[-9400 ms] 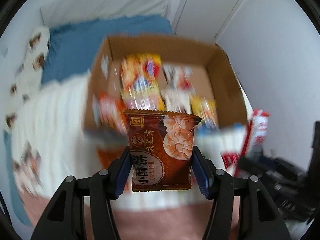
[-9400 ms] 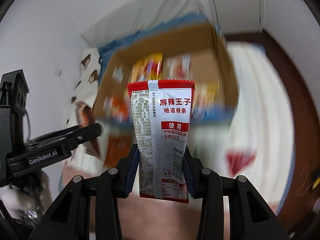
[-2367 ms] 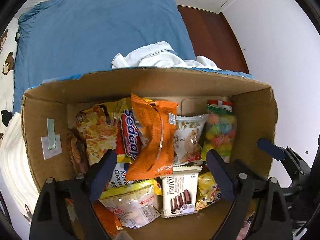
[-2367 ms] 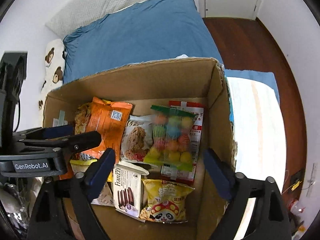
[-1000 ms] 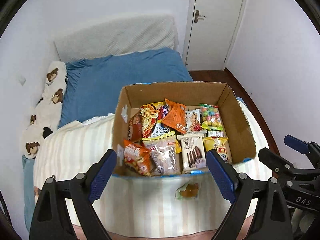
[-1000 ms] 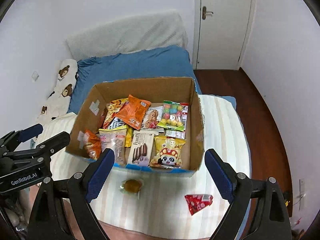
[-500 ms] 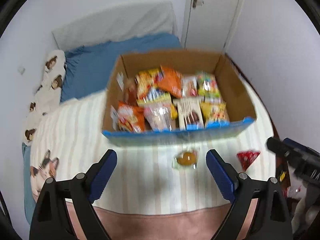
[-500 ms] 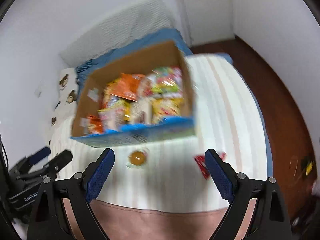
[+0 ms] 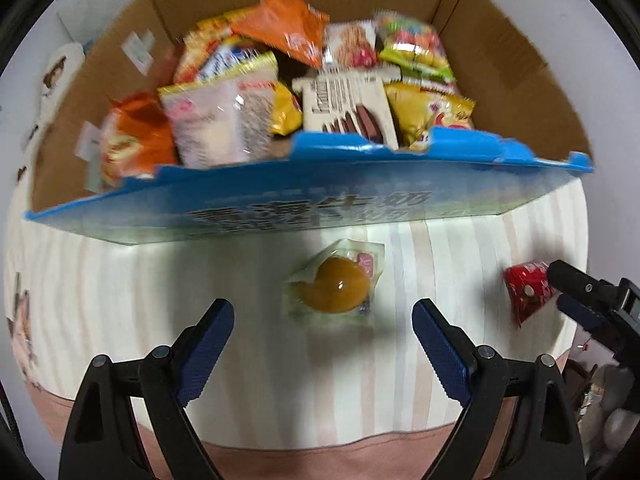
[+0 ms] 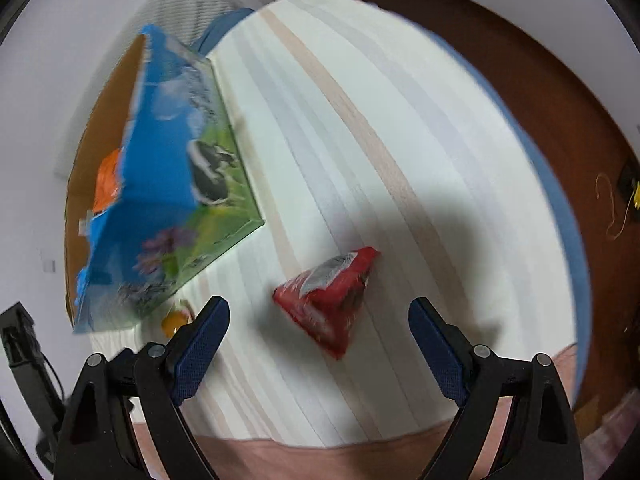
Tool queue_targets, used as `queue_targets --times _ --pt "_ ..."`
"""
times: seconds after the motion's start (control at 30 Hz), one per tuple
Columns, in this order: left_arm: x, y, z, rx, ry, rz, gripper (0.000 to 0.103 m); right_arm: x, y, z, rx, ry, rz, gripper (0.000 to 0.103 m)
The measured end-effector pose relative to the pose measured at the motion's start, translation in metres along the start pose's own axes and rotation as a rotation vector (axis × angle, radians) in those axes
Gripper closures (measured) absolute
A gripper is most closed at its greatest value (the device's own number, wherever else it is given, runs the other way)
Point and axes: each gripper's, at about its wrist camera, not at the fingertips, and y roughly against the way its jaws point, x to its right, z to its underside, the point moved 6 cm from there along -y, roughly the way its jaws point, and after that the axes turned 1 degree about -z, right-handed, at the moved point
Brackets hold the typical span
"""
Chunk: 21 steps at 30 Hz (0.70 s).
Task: Organize snacks
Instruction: 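Grasp the wrapped orange candy with left tool while right tool grasps red triangle pack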
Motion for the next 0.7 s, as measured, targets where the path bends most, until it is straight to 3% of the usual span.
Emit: queue_targets --times 0.03,0.1,0.17,0.27,0.43,0.5,0.53,0.6,0.7 --pt "0.001 -0.006 -0.002 -0.012 0.007 0.008 0.012 0.002 -0.005 -0.002 -0.004 -0.005 -0.006 0.021" --pt "0.003 -0.017 -0.005 -0.029 0.016 0.014 0.012 0.002 -0.015 -0.001 -0.013 0.000 0.004 0.042" --pt "0.004 -0.030 -0.008 -0.048 0.025 0.019 0.012 0.001 -0.021 0.001 0.000 0.010 0.026 0.052" --pt "0.006 -0.042 -0.008 -0.068 0.017 0.007 0.036 0.000 -0.024 0.006 0.009 0.043 0.043 0.053" --pt "0.007 -0.045 0.002 -0.030 -0.004 0.005 0.040 -0.010 -0.023 0.016 -0.028 0.111 0.045 0.054" --pt "0.007 -0.042 0.013 -0.026 -0.008 0.007 0.048 -0.013 -0.022 0.028 -0.055 0.150 0.040 0.054" --pt "0.007 -0.041 0.020 -0.034 -0.011 0.011 0.049 -0.015 -0.023 0.034 -0.071 0.173 0.039 0.054" --pt "0.008 -0.040 0.034 -0.051 -0.012 0.017 0.059 -0.018 -0.024 0.050 -0.105 0.217 0.038 0.054" --pt "0.003 -0.041 0.064 -0.085 -0.006 0.026 0.062 -0.017 -0.023 0.081 -0.154 0.266 0.037 0.054"
